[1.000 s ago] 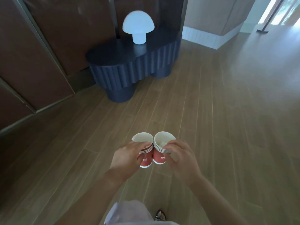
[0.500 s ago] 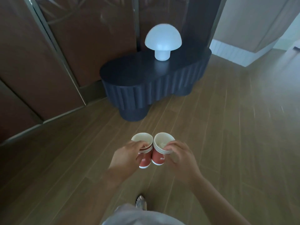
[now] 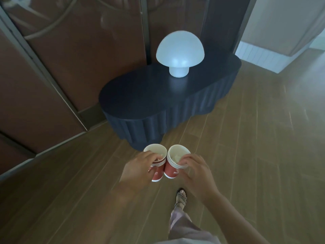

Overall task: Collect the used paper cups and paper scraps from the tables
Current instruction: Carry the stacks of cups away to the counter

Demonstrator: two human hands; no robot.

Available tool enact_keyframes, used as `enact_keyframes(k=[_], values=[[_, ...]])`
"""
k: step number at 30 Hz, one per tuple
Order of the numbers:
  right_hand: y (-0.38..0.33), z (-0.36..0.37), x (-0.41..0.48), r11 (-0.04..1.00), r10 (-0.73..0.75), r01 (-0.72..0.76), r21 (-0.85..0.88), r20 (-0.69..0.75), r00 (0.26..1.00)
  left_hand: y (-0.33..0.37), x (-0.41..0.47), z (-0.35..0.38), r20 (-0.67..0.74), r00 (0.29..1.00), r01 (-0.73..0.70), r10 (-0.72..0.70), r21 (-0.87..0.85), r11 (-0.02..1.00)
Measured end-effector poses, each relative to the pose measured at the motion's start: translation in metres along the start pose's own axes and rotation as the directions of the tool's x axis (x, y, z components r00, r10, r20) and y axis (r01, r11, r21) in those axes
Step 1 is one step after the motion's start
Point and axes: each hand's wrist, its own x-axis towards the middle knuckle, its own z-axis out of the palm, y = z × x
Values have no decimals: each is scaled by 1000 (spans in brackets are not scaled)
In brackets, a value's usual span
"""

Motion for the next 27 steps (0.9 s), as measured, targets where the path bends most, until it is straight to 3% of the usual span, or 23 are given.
enact_keyframes(k=[14, 27], values=[[142, -56, 273, 997, -70, 70, -28, -13, 997, 29, 308, 23, -62, 998, -33, 31, -22, 999], [275, -90, 461, 987, 91, -98, -125, -60, 994, 46, 564, 79, 31, 983, -179, 181, -57, 982]])
